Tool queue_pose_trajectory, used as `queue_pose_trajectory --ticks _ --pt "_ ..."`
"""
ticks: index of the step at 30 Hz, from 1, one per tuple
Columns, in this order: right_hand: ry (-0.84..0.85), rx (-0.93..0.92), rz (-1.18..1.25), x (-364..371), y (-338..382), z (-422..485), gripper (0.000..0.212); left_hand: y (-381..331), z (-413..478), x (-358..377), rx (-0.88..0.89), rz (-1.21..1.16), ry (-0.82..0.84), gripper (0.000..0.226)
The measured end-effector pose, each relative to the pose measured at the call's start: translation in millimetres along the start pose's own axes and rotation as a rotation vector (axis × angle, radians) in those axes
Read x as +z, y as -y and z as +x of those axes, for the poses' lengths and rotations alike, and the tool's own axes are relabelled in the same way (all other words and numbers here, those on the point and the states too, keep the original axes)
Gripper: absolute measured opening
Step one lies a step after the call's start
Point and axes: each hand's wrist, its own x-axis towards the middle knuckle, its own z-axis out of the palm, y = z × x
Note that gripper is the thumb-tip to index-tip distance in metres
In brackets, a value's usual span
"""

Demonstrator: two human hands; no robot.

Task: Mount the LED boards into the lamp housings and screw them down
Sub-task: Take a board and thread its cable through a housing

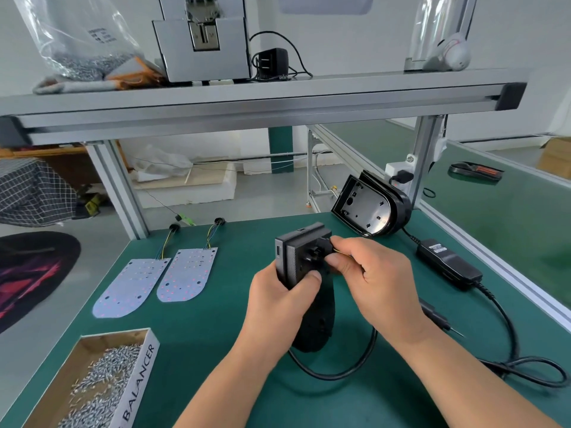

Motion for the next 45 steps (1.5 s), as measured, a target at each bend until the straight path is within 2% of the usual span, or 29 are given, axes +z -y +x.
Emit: queue_pose_trajectory --ticks 5,11,15,17,22,26,29,31,34,36,38,39,41,43,44,45 --pt "0.068 0.279 0.134 -1 0 3 0.015 2 -1 3 -0.005 0.007 0.003 0.021" --pt "0.102 0.266 0.137 -1 5 -1 0.030 3 0 2 -0.026 -0.027 -0.026 0.018" --pt "0.040 0.494 0.468 1 8 -1 0.020 5 0 4 -0.010 -0.005 -0.031 0.017" --pt "0.011 0.487 0.445 2 10 -2 0.017 8 -2 7 -0.003 0.035 -0.053 0.017" --pt "0.097 0.336 0.276 -2 11 5 0.014 13 2 2 0.031 0.192 -0.049 0.019" --pt "0.152 0.243 0.115 -5 8 9 0.011 13 6 -4 0.027 0.273 0.029 0.016" --pt "0.194 0.384 0.299 -7 3 11 0.020 11 6 -4 0.034 0.290 0.061 0.005" --pt "0.206 0.439 0.388 -7 -2 11 0.022 9 4 -2 0.047 0.315 0.066 0.006" --pt "0.184 0.540 0.556 3 -5 9 0.020 1 1 0 0.168 0.449 0.104 0.006" --pt "0.156 0.607 0.669 12 -7 7 0.021 -2 1 -2 0.224 0.414 0.183 0.038" --pt "0.153 0.665 0.775 18 -11 5 0.022 -2 3 -11 0.105 0.159 0.196 0.069" --pt "0.166 0.701 0.822 19 -13 5 0.023 0 7 -16 0.000 0.021 0.149 0.073" --pt "0.193 0.795 0.928 21 -18 3 0.026 11 17 -24 -0.157 -0.117 0.005 0.053" --pt "0.209 0.875 1.047 26 -20 0 0.028 24 25 -31 -0.218 -0.020 -0.094 0.023" --pt "0.218 0.893 1.082 30 -20 -1 0.031 30 27 -34 -0.237 0.049 -0.082 0.018" --pt "0.227 0.902 1.093 34 -20 -3 0.036 37 28 -36 -0.251 0.090 -0.035 0.023"
